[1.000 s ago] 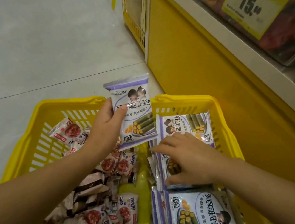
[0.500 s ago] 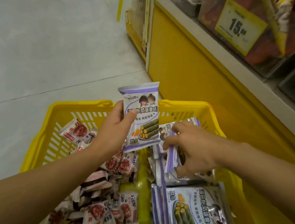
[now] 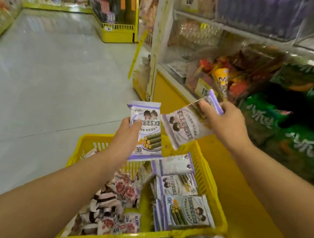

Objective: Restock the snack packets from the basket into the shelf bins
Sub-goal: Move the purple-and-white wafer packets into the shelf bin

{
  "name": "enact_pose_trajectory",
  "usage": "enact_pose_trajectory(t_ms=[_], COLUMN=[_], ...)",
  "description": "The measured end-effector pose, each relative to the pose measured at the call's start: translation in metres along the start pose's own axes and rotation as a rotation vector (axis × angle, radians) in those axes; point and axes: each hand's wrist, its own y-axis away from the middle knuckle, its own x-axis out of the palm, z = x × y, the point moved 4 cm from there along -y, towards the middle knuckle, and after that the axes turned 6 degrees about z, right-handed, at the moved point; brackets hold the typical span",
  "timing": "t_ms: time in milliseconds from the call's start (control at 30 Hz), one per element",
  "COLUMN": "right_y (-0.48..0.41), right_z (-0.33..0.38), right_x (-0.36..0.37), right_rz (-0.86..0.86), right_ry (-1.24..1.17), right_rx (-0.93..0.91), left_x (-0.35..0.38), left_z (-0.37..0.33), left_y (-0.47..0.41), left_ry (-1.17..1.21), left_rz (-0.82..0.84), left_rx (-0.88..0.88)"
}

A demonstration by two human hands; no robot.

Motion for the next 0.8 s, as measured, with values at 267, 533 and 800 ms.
enact_pose_trajectory(t_ms=[267,533,800], right_y=[0.064,0.080,0.052], right_z=[0.021,0.033,-0.035], right_x=[0.040,0.081,0.135], right_rz=[0.150,0.253,0.385], right_ry=[-0.929,-0.610,-0.278], right_rx=[0.309,0.280,0.271], left_x=[-0.019,-0.013,-0.050], left_z=[-0.024,-0.033,0.040], left_y=[0.044,0.044,-0.003], left_ry=[0.338,0.496,0.338], left_rz=[-0.100,0.108,-0.235], left_rx=[-0.126,0.005,-0.046])
